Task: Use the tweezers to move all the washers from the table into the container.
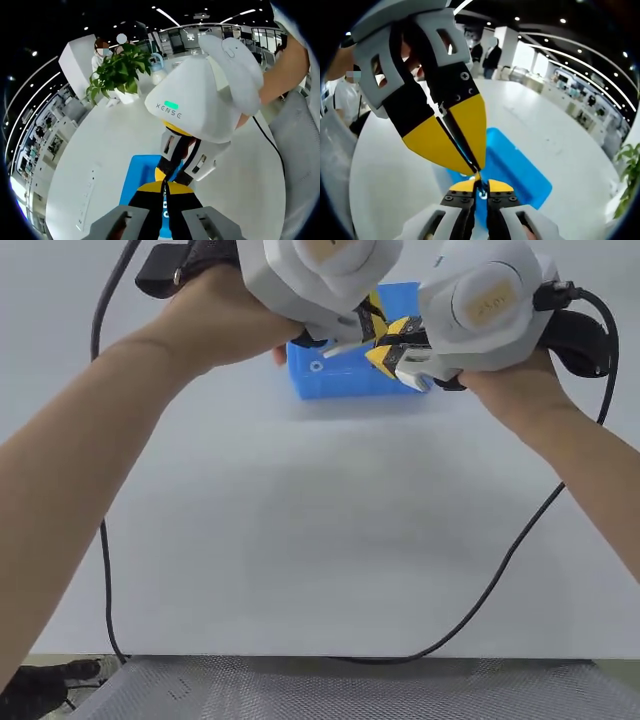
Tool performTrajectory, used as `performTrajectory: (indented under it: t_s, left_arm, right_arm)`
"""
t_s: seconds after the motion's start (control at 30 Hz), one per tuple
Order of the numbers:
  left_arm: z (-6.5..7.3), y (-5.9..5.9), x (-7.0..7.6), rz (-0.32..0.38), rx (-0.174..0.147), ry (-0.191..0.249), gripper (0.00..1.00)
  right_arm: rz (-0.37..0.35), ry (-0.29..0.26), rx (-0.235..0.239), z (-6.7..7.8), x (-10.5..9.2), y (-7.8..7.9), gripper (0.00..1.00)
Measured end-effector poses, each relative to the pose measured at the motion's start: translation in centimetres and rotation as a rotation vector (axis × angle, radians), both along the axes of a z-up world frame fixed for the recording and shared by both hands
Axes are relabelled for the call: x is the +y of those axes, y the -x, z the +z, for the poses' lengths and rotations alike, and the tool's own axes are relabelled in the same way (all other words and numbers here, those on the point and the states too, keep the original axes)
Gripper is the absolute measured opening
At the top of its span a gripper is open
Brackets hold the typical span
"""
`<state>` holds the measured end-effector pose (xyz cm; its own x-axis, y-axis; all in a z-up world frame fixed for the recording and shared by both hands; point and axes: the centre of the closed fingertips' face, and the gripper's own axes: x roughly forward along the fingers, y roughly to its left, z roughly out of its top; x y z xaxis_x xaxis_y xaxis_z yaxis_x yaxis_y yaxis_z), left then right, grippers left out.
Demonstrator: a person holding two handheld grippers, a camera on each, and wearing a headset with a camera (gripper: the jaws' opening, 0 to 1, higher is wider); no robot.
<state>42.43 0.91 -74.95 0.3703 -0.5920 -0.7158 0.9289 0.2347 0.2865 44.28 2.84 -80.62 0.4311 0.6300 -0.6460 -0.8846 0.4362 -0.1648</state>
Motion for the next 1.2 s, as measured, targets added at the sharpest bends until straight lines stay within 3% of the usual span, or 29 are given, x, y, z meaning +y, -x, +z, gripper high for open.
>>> performTrajectory:
  t_s: [0.23,0.33,0.7,1.0,1.1,1.2]
  left_arm:
    - [0.1,0.1,0.0,0.001,-0.001,-0.004,0.00]
    - [0.2,0.4,0.2,0.014,0.014,-0.012,0.00]
    - [3.7,2.0,-0.2,0.042,-0.037,0.033,0.00]
    - [5.9,5.7,-0.1,-0.010,-0.083,0.015,0.00]
    - [6.4,7.0,0.1,-0.039,-0.086,0.013,0.00]
    - [6.7,8.3,0.1,-0.070,-0.075,0.018,0.00]
  right_arm:
    - [0.000,0.000,0.002,-0.2,0.0,0.0,0.03]
    - [0.013,0.000,0.009,-0.2,0.3,0.3,0.04]
    - [-0.018,-0.027,-0.067,4.0,-0.5,1.5,0.05]
    - [0.002,-0.036,-0.092,6.4,-0.7,4.9,0.07]
    - [0.022,-0.051,-0.086,6.9,-0.8,6.3,0.10]
    - [0.058,-0.029,-0.090,6.9,-0.9,7.8,0.12]
